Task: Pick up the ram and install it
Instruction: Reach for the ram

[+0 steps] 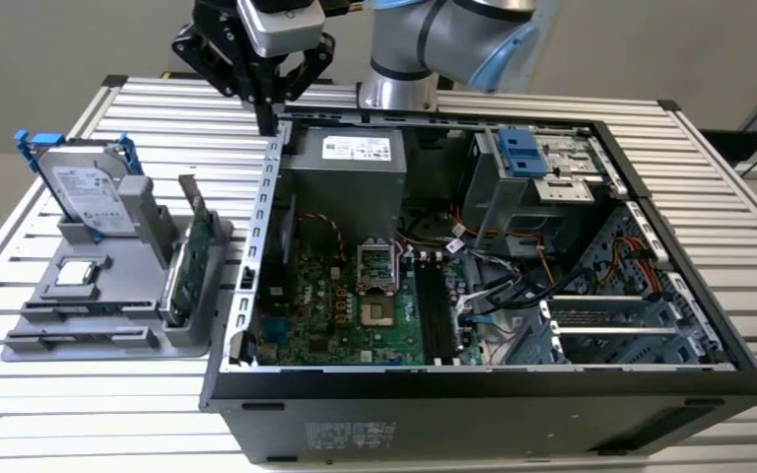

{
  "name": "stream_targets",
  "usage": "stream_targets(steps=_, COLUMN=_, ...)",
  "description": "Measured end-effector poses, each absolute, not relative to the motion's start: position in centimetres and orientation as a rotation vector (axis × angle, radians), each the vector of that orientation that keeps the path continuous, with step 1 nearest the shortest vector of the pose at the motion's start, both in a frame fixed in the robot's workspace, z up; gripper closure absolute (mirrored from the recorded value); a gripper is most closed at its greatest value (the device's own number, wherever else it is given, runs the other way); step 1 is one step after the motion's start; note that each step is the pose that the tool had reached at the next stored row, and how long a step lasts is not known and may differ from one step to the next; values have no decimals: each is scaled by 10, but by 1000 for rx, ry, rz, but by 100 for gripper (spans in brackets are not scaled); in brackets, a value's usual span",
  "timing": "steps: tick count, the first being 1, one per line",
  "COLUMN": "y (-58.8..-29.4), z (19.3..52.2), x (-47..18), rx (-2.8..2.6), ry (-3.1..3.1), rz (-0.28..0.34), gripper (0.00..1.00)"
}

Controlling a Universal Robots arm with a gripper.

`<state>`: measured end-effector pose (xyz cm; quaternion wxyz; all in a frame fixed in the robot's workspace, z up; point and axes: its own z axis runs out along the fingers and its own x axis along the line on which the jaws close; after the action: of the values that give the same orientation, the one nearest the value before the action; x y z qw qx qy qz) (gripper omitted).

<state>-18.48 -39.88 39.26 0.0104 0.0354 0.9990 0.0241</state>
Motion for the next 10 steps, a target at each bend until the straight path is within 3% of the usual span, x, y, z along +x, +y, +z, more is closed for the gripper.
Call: stream_targets(steps=10, y=-399, z=393, x=-194, rx=110, ry=3118, rz=75, gripper=100)
